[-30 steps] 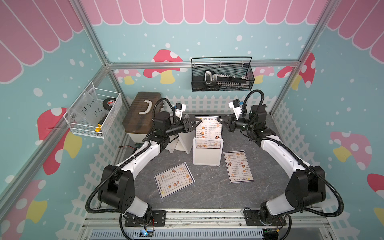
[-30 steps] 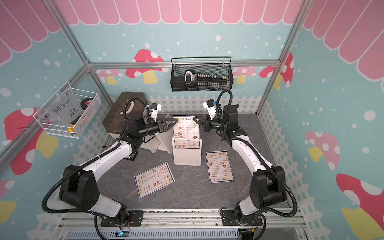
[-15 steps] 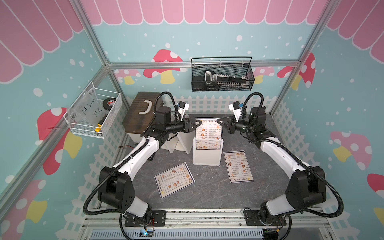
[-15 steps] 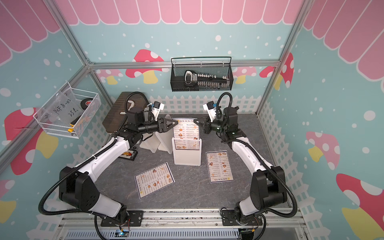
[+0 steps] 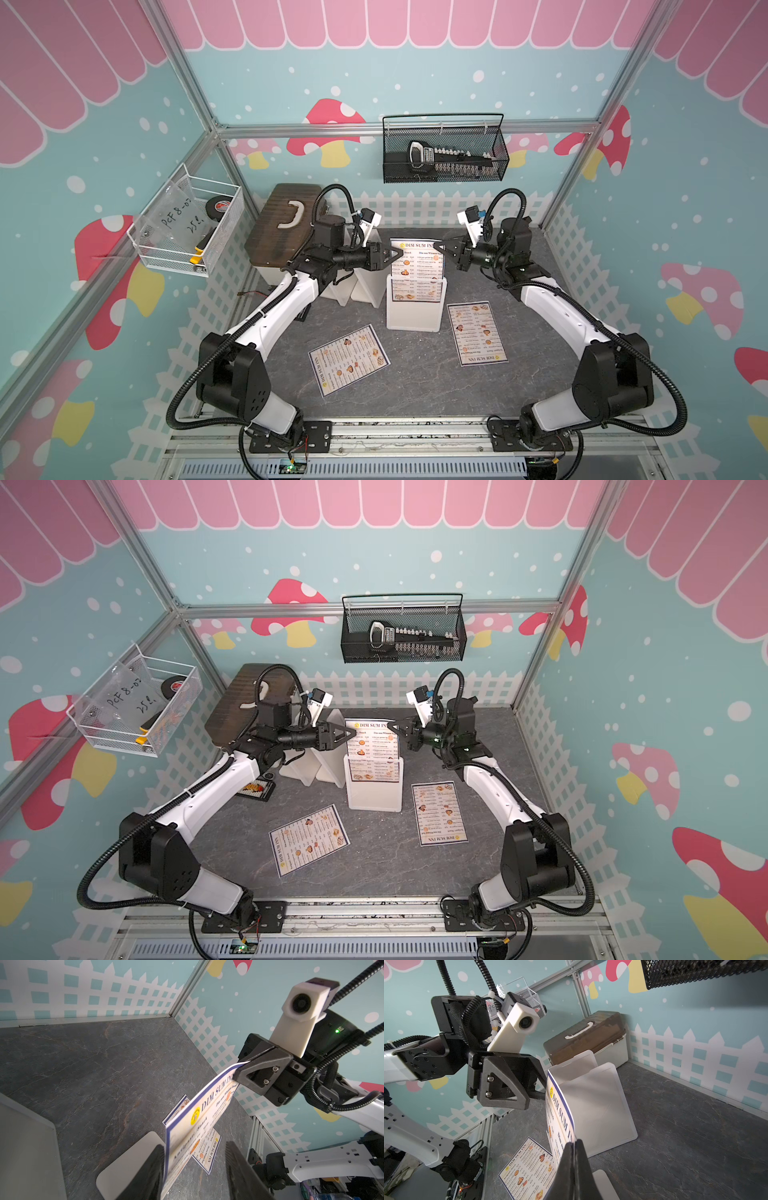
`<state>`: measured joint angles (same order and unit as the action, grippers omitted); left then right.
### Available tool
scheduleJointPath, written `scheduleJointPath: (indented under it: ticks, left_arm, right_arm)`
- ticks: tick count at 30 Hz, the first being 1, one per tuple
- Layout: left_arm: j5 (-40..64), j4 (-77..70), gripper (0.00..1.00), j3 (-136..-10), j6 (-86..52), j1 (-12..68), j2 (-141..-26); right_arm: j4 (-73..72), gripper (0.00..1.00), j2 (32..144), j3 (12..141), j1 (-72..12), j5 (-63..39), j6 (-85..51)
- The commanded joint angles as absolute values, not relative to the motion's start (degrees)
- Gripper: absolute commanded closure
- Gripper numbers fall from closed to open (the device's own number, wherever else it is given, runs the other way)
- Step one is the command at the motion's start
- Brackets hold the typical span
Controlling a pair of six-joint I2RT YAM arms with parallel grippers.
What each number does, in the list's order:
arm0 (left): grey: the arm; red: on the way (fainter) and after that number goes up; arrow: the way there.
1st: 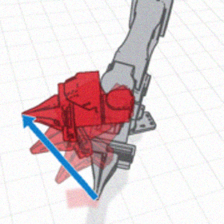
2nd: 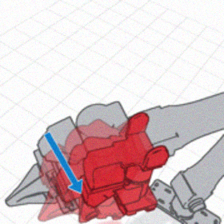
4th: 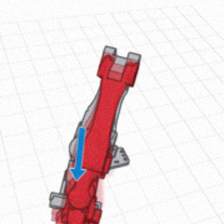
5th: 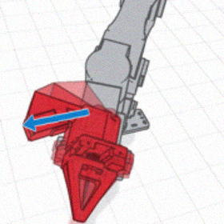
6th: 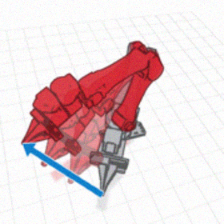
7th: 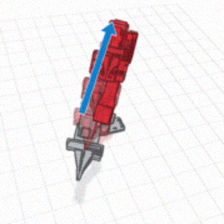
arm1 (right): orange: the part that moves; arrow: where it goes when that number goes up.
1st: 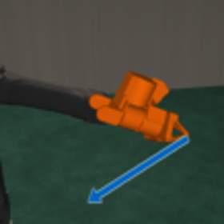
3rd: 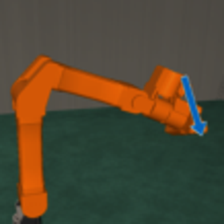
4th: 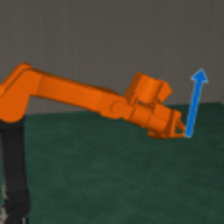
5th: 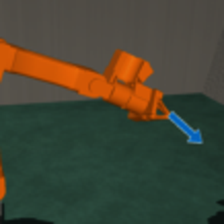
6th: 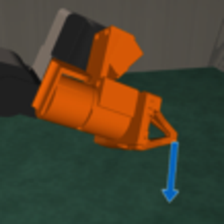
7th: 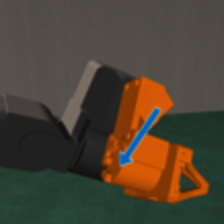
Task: Insert the menus into the narrow rack
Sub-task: Insert the menu into the narrow rack.
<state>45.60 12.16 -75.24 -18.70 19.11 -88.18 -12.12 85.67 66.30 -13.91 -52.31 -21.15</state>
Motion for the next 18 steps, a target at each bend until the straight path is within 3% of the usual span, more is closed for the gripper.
scheduleJointPath:
  ticks: [1,18]
  left_arm:
    - [45.0,14.1,0.53,-76.9,-16.1,19.7,-88.9]
    - [44.0,14.7,0.53,-76.2,-15.6,20.4,-89.1]
  right_arm:
    - [-14.4,1.0,83.7,64.9,-13.8,-53.2,-21.5]
    - [-15.2,1.0,83.2,61.3,-13.9,-55.0,-21.6]
